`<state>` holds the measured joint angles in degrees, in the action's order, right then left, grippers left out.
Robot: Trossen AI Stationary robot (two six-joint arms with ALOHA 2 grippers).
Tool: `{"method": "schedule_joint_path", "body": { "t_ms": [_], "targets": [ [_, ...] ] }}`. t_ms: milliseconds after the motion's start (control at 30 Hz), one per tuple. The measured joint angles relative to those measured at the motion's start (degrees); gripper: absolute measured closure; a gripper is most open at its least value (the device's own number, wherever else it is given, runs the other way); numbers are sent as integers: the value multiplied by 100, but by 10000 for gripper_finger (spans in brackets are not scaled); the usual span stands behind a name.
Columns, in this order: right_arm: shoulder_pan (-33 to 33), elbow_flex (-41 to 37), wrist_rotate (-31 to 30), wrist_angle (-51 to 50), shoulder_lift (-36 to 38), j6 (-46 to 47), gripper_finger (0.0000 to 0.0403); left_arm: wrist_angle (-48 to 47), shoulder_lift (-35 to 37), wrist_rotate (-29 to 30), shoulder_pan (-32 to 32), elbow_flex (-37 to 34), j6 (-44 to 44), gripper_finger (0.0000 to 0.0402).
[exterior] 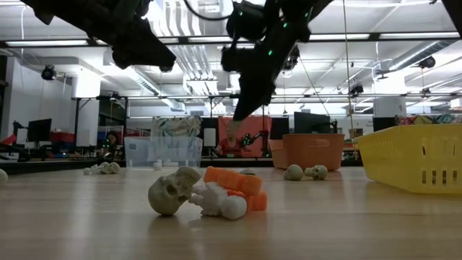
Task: Sort Halloween decoration
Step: Put the gray skull toy into the yellow bin
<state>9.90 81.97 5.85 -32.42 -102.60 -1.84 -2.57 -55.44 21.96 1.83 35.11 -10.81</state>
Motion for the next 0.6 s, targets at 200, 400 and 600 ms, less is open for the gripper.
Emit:
{"method": "schedule_joint_path", "body": {
  "t_ms": [200,400,600],
  "targets": [
    [-499,0,238,-1105,650,383,394,-178,0,-2,2,0,-24,292],
    [-1256,-63,588,-2588,1376,1541,394,-195,2,-4,2,0,-22,292],
    [-2020,-649,502,-3175,1838,3036,394,-104,2,-4,2,0,-24,292]
  ]
}}
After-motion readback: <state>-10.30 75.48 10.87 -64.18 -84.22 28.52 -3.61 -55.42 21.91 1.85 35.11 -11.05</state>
